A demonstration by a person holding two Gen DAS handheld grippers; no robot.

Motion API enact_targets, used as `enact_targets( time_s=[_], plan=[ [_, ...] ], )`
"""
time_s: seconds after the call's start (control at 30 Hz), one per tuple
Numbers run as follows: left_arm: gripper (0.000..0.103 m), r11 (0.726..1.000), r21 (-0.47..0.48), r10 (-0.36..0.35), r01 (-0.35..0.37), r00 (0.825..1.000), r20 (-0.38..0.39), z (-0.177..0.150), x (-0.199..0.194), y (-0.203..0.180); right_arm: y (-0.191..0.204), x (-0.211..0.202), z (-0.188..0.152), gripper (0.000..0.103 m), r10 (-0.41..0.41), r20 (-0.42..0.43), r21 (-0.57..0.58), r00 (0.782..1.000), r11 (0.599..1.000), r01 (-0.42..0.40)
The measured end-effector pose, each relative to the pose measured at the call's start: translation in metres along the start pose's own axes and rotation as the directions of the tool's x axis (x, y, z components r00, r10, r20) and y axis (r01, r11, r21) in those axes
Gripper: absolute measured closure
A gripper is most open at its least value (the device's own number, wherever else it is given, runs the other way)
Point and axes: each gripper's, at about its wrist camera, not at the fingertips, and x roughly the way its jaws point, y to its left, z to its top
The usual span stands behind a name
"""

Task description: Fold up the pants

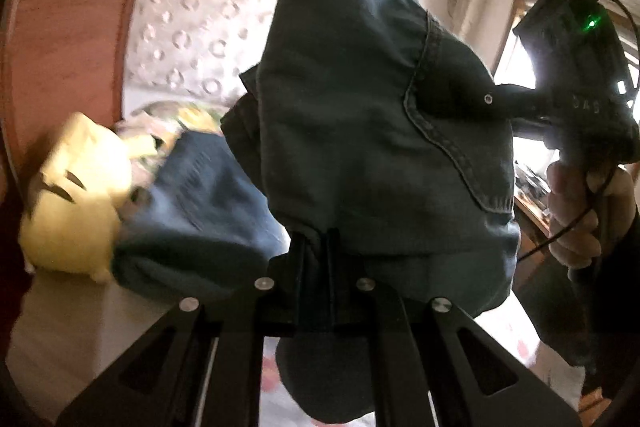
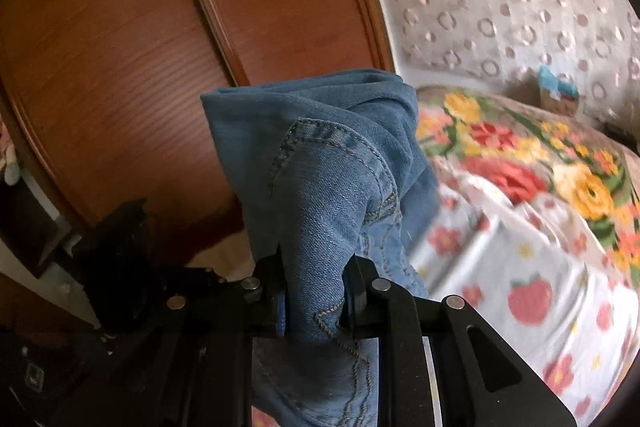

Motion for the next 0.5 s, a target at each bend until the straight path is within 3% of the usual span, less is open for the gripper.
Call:
enact_targets(
  time_s=[0.23,0.33,0.43,0.5],
  plan=[
    [0.098,0.993,-0.014,0.121,-0.121,0.987,0.107,0.050,-0.038,0.054,0.025,0.044,0.069,0.085,0.139,0.047,0.015,0.989,0.990,-0.140],
    [0.098,0.986,-0.007,0.167,-0.168,0.978,0.122,0.068,-0.029,0.078,0.023,0.066,0.094,0.085,0.196,0.078,0.047,0.978,0.979,-0.200],
    [0.098,0.979,0.016,0.201,-0.202,0.978,0.065,0.078,0.010,0.106,-0.005,0.100,0.107,0.083,0.205,0.099,0.145,0.974,0.965,-0.218],
    [0.098,0.975,0.023,0.223,-0.223,0.975,-0.007,0.071,0.042,0.122,-0.037,0.139,0.100,0.076,0.149,0.068,0.213,0.986,0.964,-0.161]
  ],
)
